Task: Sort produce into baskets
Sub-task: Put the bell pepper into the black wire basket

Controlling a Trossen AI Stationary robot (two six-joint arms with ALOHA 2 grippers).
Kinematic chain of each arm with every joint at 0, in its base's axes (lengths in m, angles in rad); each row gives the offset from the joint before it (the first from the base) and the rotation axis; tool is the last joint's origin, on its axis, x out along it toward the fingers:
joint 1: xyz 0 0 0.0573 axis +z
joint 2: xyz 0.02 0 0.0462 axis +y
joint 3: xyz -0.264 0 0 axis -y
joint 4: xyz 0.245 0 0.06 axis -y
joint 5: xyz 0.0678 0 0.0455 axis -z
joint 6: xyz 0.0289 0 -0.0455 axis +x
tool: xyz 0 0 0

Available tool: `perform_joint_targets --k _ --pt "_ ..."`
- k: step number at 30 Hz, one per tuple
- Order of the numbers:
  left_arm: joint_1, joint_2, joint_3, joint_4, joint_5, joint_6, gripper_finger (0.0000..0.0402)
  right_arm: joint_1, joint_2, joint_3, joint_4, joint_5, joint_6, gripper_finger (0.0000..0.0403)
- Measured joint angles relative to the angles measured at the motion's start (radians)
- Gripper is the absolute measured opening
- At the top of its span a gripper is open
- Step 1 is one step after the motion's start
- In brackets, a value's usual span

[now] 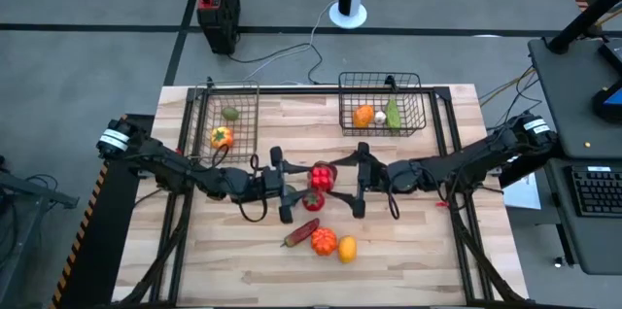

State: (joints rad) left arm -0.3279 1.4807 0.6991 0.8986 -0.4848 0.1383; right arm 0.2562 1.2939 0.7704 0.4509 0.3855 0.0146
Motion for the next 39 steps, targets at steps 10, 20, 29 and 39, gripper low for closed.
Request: perform_joint_targets --k 10,20,29,39 --pt "-0.001 0.000 0.011 0.003 0.021 -0.001 0.0207 -0.002 0.001 0.010 0.010 -0.055 -0.014 0.0314" --pt "-0.001 0.000 0.011 0.002 -0.003 -0.008 0.0212 -0.004 0.001 0.013 0.007 -0.057 -0.015 0.0234" --pt "-0.002 -0.001 0.011 -0.039 -0.049 -0.055 0.0268 -0.010 0.000 0.013 -0.014 -0.046 -0.001 0.0235" --pt "-0.003 -0.041 0.011 -0.200 -0.057 -0.065 0.0304 -0.028 -0.034 0.019 -0.119 -0.040 0.049 0.0235"
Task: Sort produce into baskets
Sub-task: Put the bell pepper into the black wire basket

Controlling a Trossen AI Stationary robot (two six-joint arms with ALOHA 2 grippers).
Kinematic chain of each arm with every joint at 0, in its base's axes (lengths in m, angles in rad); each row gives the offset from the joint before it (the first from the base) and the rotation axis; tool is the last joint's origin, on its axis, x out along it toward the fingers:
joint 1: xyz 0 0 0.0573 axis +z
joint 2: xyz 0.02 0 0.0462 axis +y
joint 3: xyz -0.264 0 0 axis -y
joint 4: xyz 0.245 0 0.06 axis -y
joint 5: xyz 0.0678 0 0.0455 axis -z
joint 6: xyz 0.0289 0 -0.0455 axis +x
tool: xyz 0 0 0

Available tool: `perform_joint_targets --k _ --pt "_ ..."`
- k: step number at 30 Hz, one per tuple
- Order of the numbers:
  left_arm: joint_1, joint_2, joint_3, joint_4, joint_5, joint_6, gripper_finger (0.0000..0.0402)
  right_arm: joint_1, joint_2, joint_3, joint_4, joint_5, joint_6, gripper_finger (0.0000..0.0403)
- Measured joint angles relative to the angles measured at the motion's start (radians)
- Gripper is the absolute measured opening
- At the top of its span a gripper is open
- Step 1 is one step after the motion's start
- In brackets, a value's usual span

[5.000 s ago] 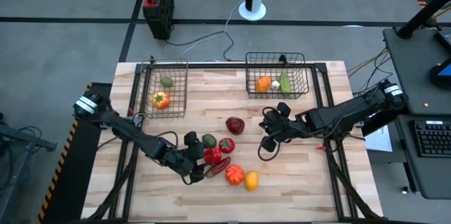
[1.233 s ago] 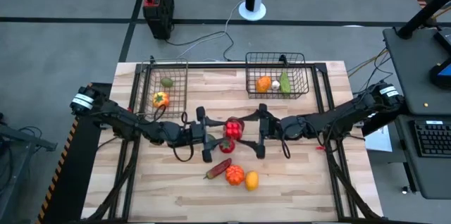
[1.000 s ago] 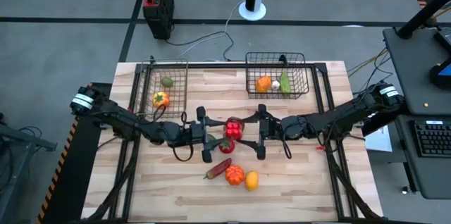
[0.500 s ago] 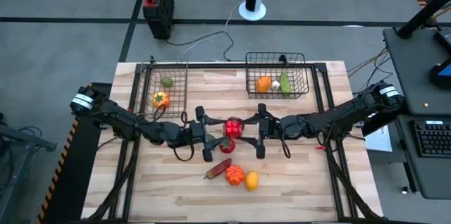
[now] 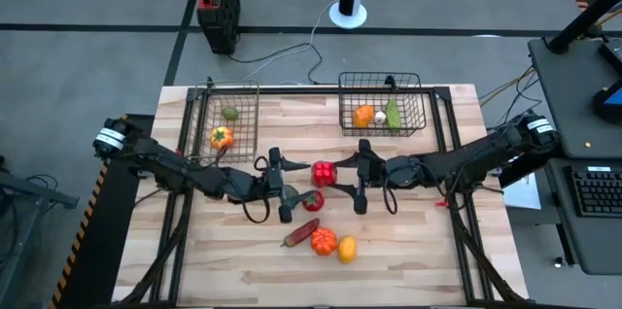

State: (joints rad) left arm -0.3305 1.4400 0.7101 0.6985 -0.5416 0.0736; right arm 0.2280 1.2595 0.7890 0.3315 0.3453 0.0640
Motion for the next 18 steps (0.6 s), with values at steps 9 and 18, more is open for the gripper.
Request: perform_joint_targets --k 9,18 --pt "0.000 -0.101 -0.001 -0.349 -0.210 -0.155 0.0304 -0.089 -0.039 0.161 -0.540 0.134 0.176 0.0237" --pt "0.000 -0.146 -0.002 -0.454 -0.261 -0.251 0.0304 -0.308 -0.032 0.349 -1.080 0.293 0.425 0.0238"
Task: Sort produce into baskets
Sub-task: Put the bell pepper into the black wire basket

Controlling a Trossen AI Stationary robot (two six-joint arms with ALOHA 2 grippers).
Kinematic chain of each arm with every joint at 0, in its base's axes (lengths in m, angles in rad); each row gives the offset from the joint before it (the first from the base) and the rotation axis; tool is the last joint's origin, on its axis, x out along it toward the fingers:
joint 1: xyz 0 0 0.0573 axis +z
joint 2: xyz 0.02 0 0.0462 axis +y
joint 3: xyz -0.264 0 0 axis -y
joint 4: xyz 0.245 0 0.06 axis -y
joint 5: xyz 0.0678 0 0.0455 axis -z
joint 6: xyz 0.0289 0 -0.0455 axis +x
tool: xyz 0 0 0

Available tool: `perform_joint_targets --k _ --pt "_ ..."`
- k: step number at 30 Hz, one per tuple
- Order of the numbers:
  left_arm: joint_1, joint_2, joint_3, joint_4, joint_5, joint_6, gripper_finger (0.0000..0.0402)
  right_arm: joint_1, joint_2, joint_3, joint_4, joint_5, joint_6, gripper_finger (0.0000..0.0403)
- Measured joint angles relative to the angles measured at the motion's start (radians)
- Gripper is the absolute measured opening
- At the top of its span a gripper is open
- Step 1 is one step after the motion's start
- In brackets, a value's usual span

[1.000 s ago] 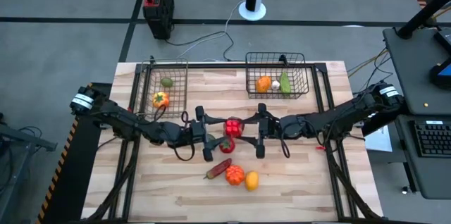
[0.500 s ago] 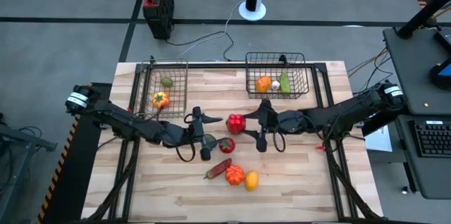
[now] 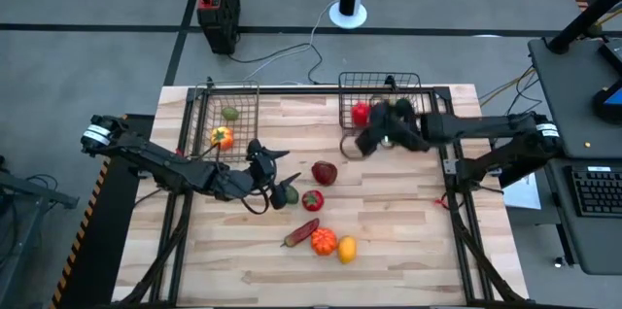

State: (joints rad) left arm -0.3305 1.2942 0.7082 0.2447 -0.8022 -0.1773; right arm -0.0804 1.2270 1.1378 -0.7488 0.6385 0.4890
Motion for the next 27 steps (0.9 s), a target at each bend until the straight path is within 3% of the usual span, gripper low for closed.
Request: perform_joint_targets --k 3,8,12,18,27 --pt "0.000 0.000 0.000 -0.001 0.000 -0.011 0.0304 -0.109 0.000 0.023 -0.047 -0.040 0.043 0.0239" --pt "0.000 0.000 0.000 -0.001 0.000 -0.016 0.0304 -0.312 0.008 0.021 -0.034 -0.269 0.025 0.0236" --pt "0.000 0.002 0.000 0.000 0.000 -0.016 0.0304 -0.426 0.039 0.019 0.006 -0.388 -0.021 0.0242" --pt "0.000 0.010 0.000 0.000 0.000 -0.016 0.0304 -0.490 0.119 0.019 0.104 -0.532 -0.061 0.0242" --pt "0.000 0.011 0.000 0.000 0.000 -0.016 0.0304 -0.516 0.227 0.022 0.133 -0.546 -0.062 0.0244"
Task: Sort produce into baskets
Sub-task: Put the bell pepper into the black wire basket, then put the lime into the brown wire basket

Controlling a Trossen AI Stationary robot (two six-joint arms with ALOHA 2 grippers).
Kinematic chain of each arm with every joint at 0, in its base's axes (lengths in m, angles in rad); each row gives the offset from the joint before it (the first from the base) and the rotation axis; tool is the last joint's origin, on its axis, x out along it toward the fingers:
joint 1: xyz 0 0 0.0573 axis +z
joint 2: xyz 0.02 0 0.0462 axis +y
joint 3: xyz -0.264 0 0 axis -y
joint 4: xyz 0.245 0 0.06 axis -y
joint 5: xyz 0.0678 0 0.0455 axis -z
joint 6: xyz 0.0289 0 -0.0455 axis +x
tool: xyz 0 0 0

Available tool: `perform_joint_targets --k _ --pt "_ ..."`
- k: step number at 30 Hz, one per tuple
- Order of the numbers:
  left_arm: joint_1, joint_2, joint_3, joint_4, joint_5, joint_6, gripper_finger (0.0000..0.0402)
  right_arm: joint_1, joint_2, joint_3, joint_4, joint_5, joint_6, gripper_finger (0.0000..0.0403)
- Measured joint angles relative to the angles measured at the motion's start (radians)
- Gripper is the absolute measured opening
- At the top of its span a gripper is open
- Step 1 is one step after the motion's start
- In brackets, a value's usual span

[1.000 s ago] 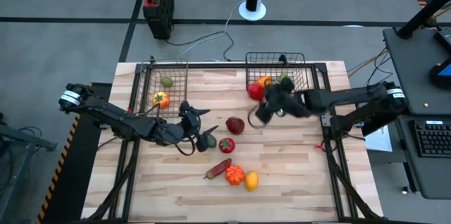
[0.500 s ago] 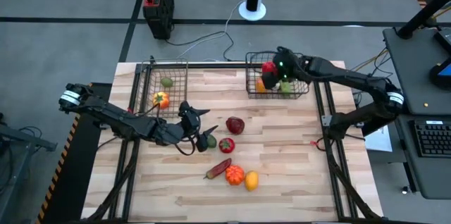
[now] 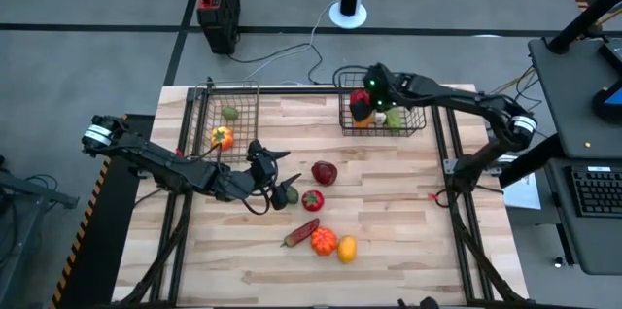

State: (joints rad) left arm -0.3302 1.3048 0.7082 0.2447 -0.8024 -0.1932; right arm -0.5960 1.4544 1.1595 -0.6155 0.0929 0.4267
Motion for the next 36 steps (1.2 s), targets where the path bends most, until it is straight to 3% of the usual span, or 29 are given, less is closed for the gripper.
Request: perform_joint_targets --k 16,24,36 --pt "0.000 0.000 0.000 0.000 0.000 0.000 0.0304 -0.042 0.187 0.177 -0.071 -0.052 -0.024 0.0249" --pt "0.000 0.001 0.000 -0.001 0.000 0.000 0.0304 -0.042 0.204 0.190 -0.089 -0.041 -0.034 0.0252" --pt "0.000 0.001 0.000 -0.002 0.000 -0.004 0.0304 -0.042 0.203 0.190 -0.081 -0.040 -0.038 0.0322"
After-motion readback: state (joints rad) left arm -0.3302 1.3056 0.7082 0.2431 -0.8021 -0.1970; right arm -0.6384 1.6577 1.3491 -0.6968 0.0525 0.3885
